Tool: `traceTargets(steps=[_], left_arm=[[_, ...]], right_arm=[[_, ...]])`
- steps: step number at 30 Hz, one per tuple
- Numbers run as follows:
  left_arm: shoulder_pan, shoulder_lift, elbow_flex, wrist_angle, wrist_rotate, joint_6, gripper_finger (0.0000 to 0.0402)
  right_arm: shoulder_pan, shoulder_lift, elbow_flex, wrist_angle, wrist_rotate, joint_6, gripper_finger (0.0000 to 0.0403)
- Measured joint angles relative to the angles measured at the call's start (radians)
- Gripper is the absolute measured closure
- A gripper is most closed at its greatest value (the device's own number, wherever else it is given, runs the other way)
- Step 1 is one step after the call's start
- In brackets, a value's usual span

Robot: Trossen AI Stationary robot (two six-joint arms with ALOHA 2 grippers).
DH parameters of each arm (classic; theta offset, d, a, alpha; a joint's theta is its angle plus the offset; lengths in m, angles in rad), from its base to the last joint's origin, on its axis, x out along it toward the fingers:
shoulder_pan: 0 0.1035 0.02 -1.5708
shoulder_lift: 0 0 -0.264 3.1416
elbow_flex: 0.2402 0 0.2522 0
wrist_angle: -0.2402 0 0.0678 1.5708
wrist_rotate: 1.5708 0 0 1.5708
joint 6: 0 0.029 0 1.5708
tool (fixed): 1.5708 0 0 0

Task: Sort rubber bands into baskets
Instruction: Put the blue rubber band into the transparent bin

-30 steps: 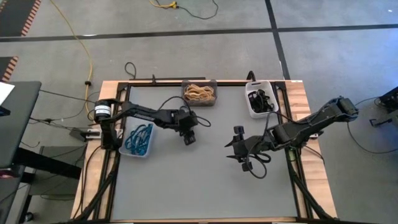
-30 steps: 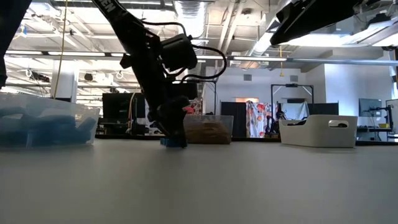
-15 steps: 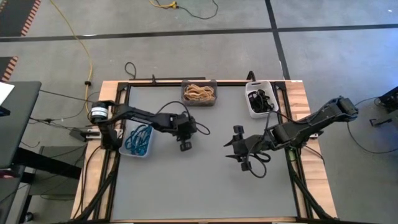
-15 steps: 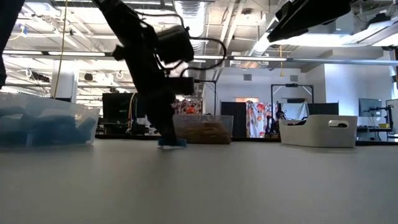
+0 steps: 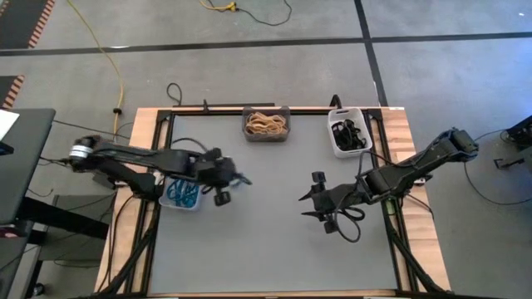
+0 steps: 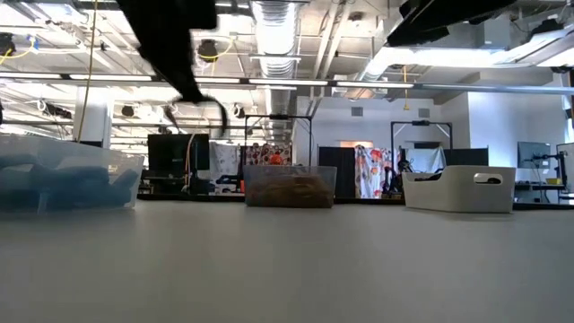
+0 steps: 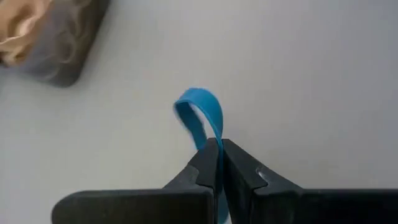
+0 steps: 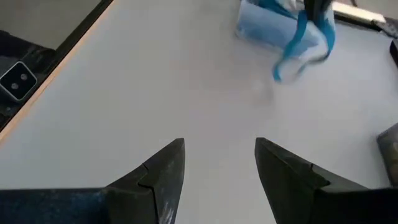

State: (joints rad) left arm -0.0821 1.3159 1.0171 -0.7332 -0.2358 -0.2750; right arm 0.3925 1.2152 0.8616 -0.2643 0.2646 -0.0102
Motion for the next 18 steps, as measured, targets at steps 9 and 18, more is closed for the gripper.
traceTargets(steps=[9, 18], left_arm=[[-0.131, -0.296, 0.002, -0.243, -0.05, -0.099, 0.0401], [-0.189, -0.46, -0.033, -0.615, -0.083, -0.39, 0.0401]], right_arm=[[-0.001, 0.0, 0.0, 0.068, 0.0, -0.042, 0.018], [-0.001, 0.031, 0.0, 0.085, 0.0, -0.043, 0.018]])
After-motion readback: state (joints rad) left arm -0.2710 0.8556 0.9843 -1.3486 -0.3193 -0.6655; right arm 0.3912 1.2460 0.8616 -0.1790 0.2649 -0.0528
